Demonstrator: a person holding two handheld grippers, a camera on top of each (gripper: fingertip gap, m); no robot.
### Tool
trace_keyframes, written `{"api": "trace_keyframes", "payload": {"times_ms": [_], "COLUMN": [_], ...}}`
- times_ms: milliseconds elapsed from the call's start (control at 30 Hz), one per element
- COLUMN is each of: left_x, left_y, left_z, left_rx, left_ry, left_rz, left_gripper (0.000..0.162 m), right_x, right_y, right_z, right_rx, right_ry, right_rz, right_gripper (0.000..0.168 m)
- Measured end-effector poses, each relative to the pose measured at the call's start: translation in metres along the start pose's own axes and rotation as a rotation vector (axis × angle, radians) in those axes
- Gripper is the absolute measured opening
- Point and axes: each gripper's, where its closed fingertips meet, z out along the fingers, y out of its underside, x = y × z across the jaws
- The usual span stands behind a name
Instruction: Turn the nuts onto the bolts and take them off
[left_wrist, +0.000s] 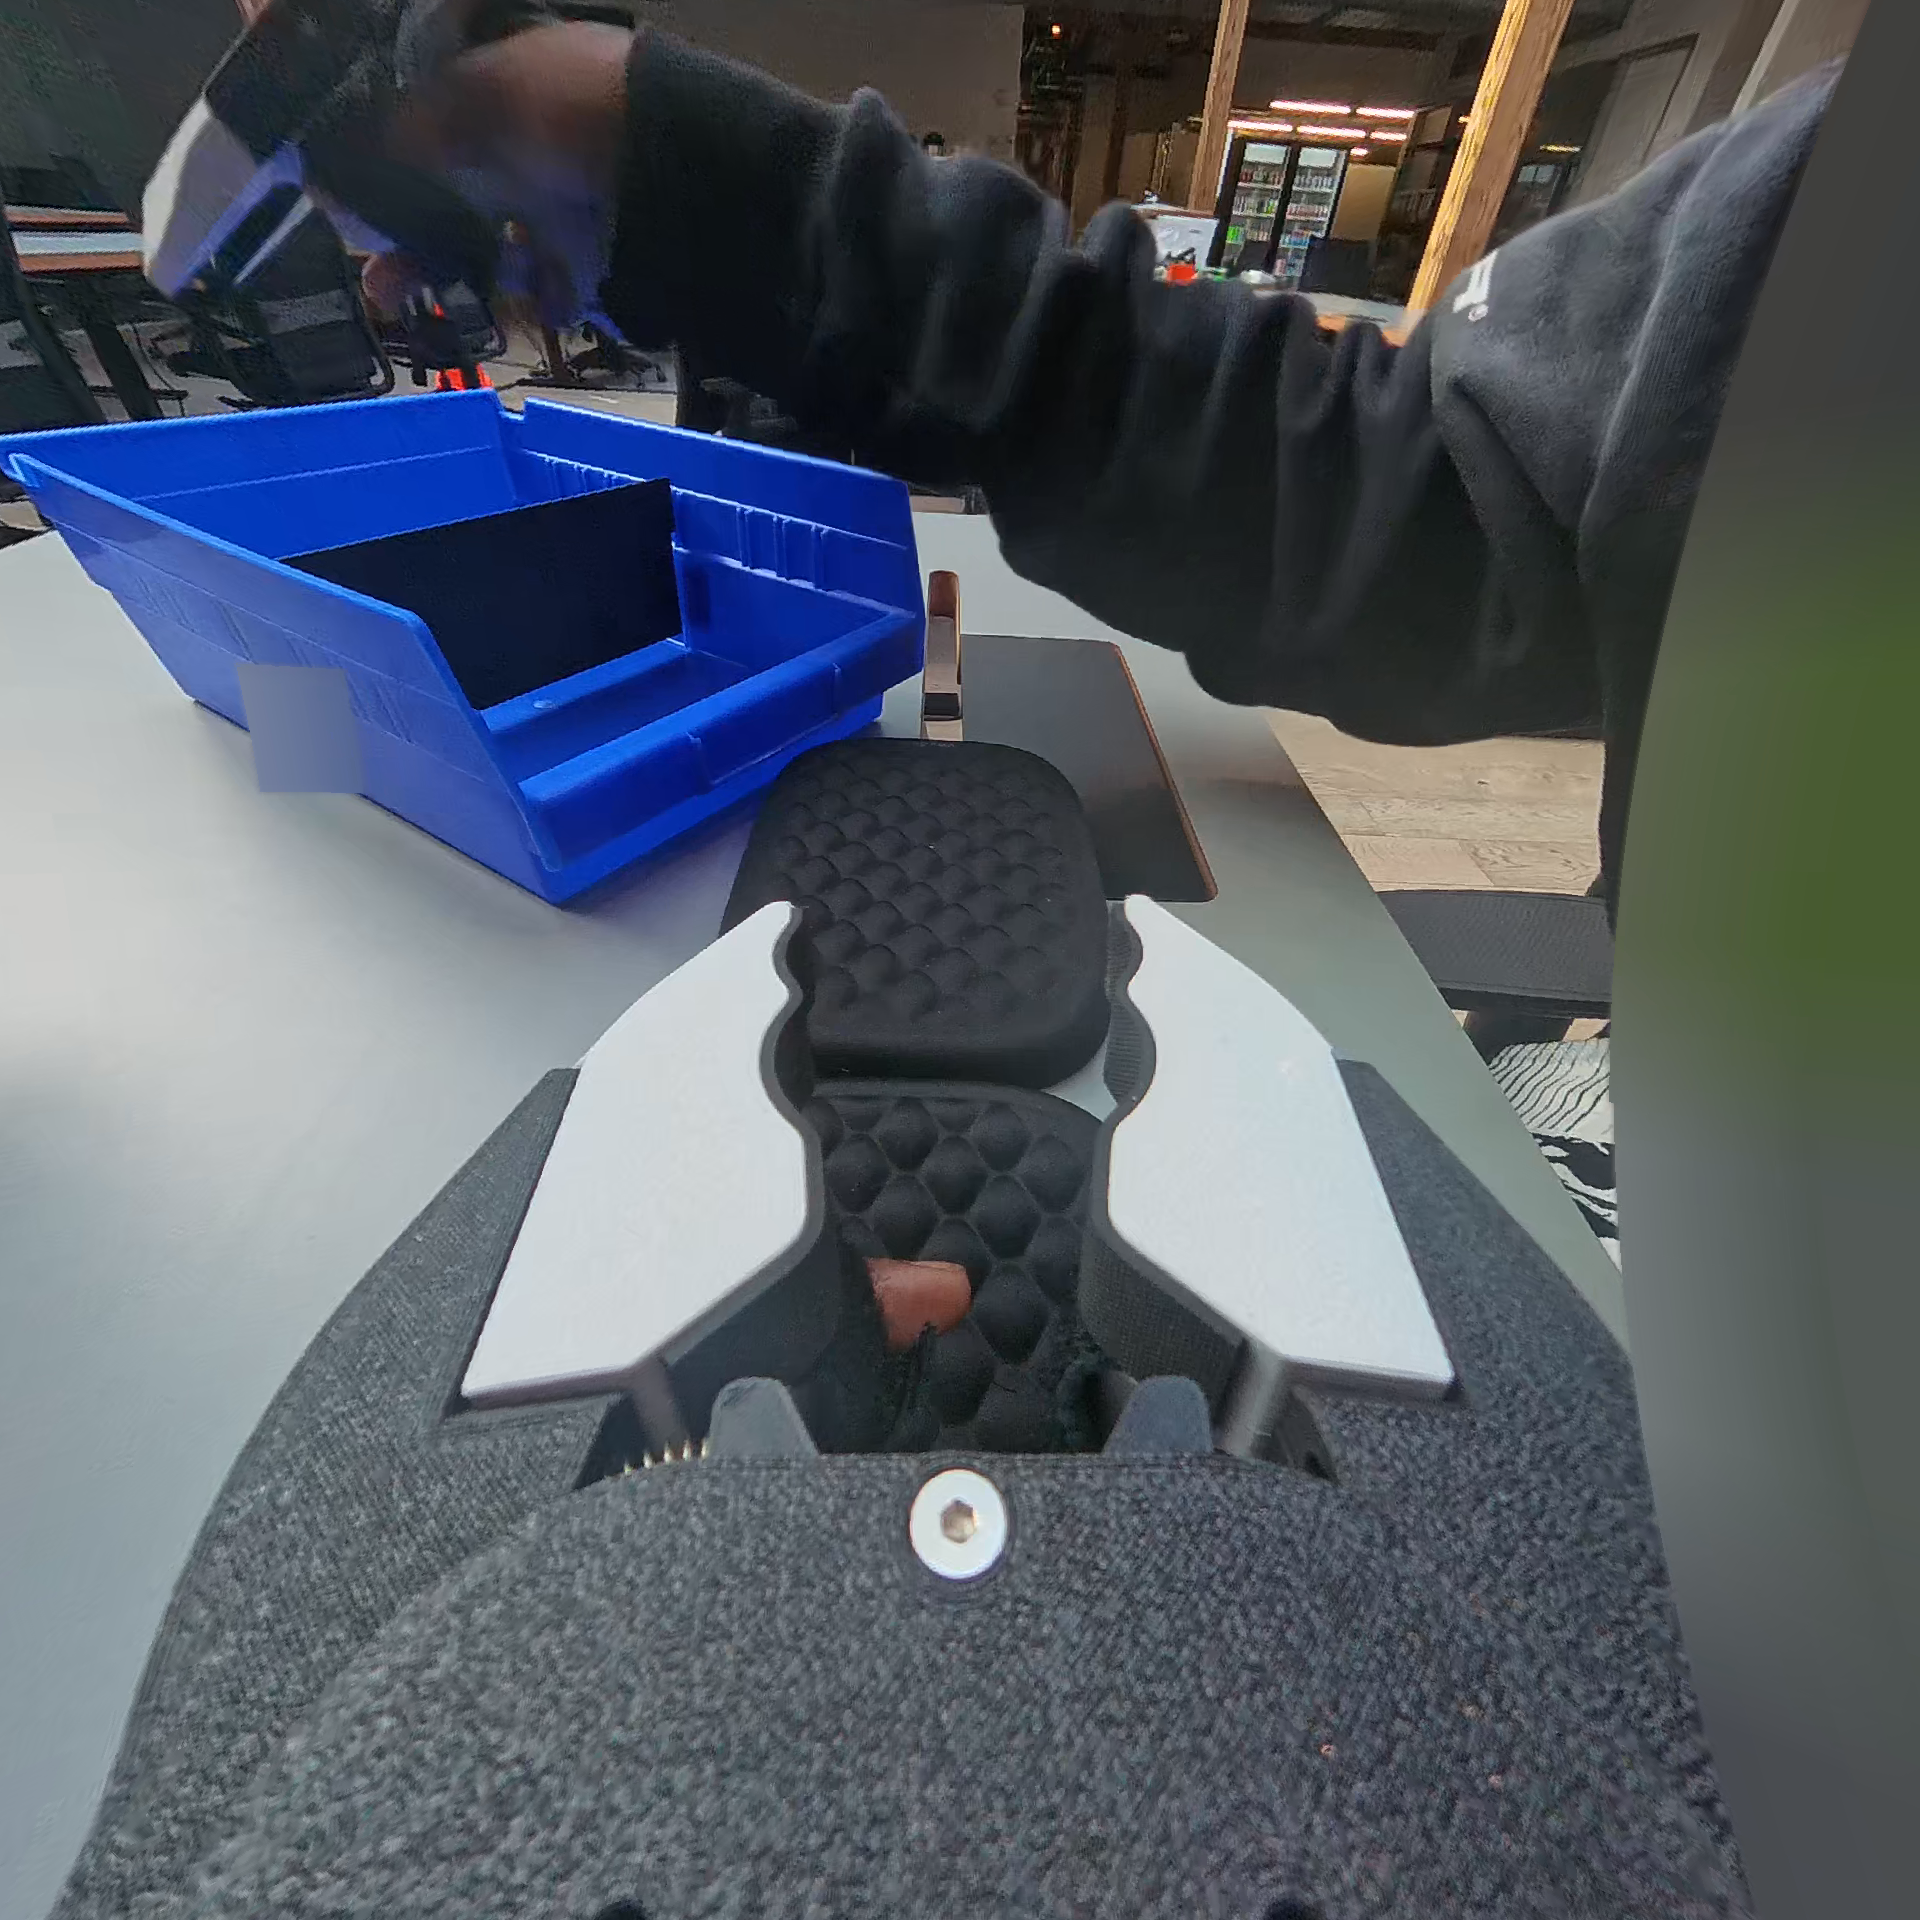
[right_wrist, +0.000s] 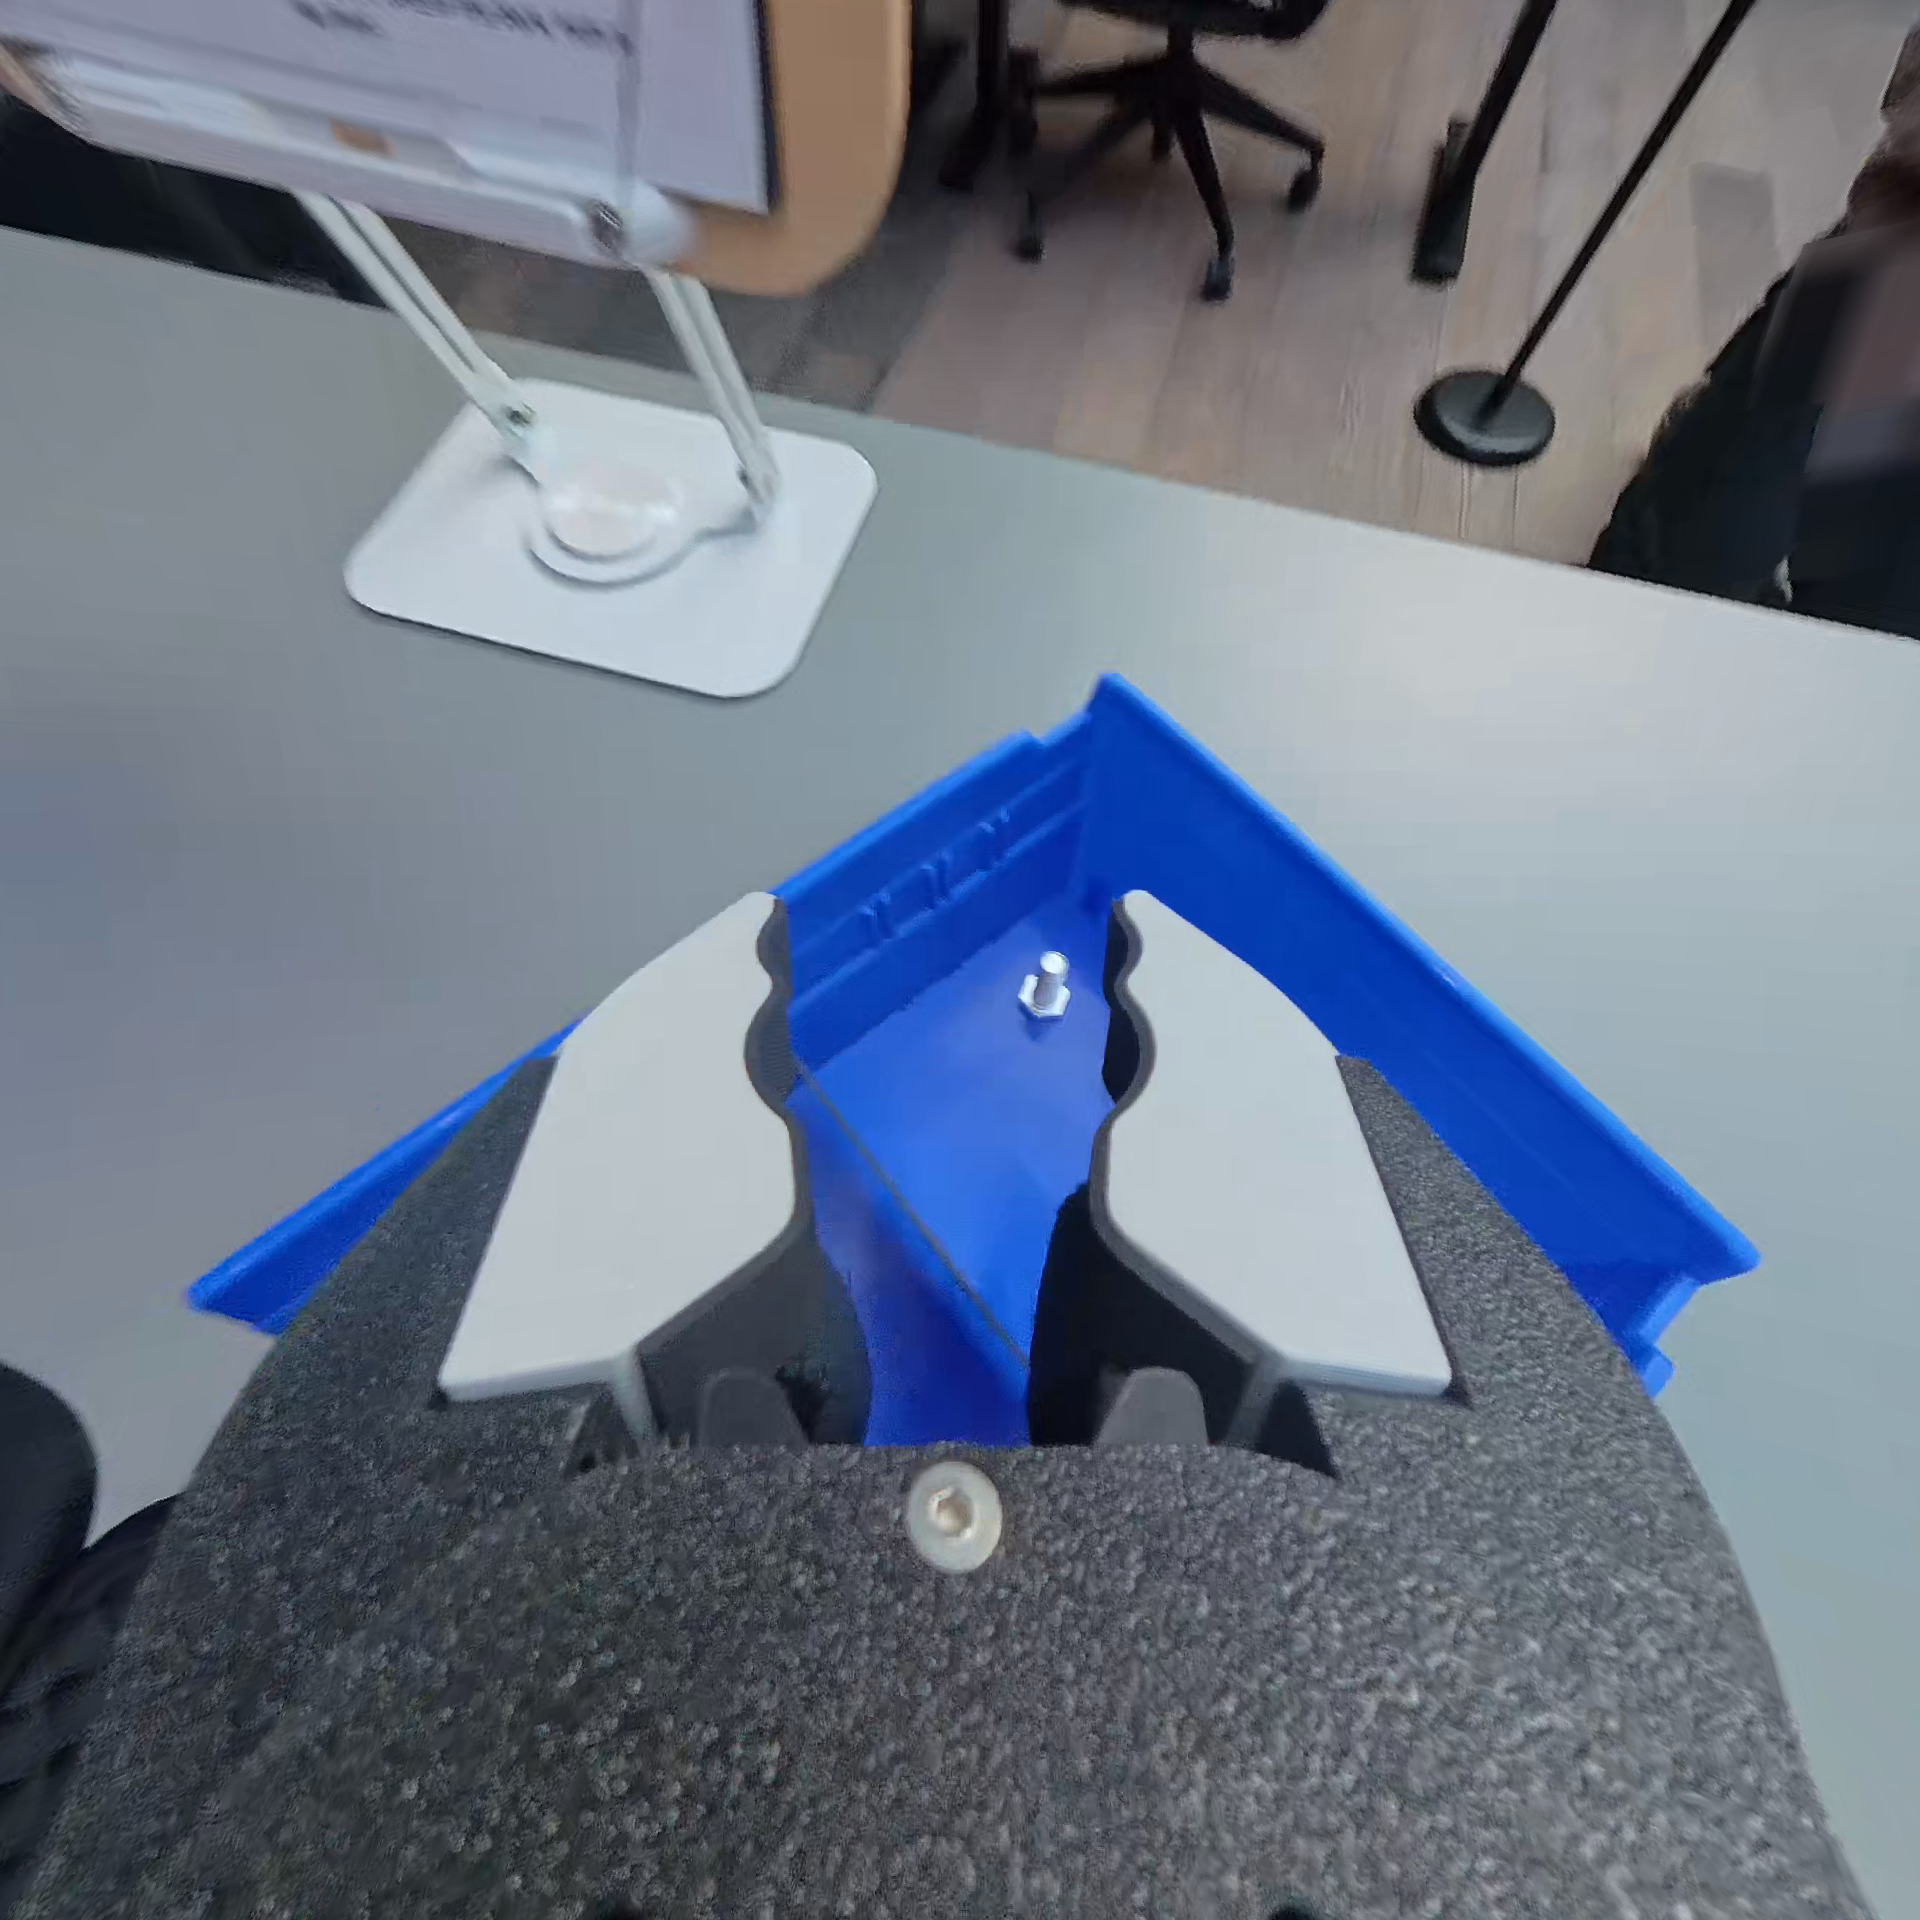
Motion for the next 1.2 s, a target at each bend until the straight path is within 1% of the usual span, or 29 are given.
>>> {"api": "trace_keyframes", "payload": {"times_ms": [67,133,200,267,367,467,600,700,833,967,1000,1100,1200], "left_x": [-0.002,-0.004,-0.009,-0.018,-0.029,-0.043,-0.076,-0.096,-0.112,-0.121,-0.123,-0.132,-0.136], "left_y": [-0.001,-0.004,-0.005,-0.01,-0.026,-0.039,-0.044,-0.035,-0.012,0.014,0.021,0.045,0.071], "left_z": [-0.001,-0.003,-0.008,-0.02,-0.052,-0.102,-0.196,-0.272,-0.357,-0.408,-0.414,-0.435,-0.447], "left_rx": [0.004,0.015,-0.002,-0.034,-0.041,-0.066,-0.159,-0.27,-0.446,-0.604,-0.644,-0.818,-0.995], "left_ry": [-0.016,-0.037,-0.076,-0.149,-0.253,-0.382,-0.665,-0.871,-1.053,-1.089,-1.061,-0.985,-0.861], "left_rz": [0.0,0.003,0.02,0.031,0.023,-0.008,-0.082,-0.175,-0.329,-0.489,-0.514,-0.463,-0.393], "left_gripper": [0.054,0.054,0.053,0.053,0.053,0.053,0.053,0.052,0.051,0.049,0.049,0.043,0.043], "right_x": [-0.034,-0.069,-0.103,-0.134,-0.175,-0.201,-0.214,-0.21,-0.205,-0.208,-0.208,-0.206,-0.202], "right_y": [-0.011,-0.013,-0.005,0.007,0.033,0.06,0.093,0.117,0.134,0.139,0.139,0.141,0.14], "right_z": [-0.029,-0.055,-0.078,-0.097,-0.116,-0.122,-0.111,-0.093,-0.078,-0.072,-0.072,-0.071,-0.074], "right_rx": [0.12,0.208,0.264,0.307,0.34,0.377,0.404,0.369,0.318,0.316,0.317,0.328,0.345], "right_ry": [-0.059,-0.124,-0.183,-0.229,-0.295,-0.32,-0.291,-0.251,-0.22,-0.234,-0.242,-0.265,-0.273], "right_rz": [-0.029,-0.067,-0.12,-0.169,-0.235,-0.252,-0.251,-0.263,-0.319,-0.351,-0.344,-0.309,-0.274], "right_gripper": [0.066,0.069,0.07,0.068,0.064,0.061,0.059,0.059,0.06,0.059,0.059,0.058,0.057]}}
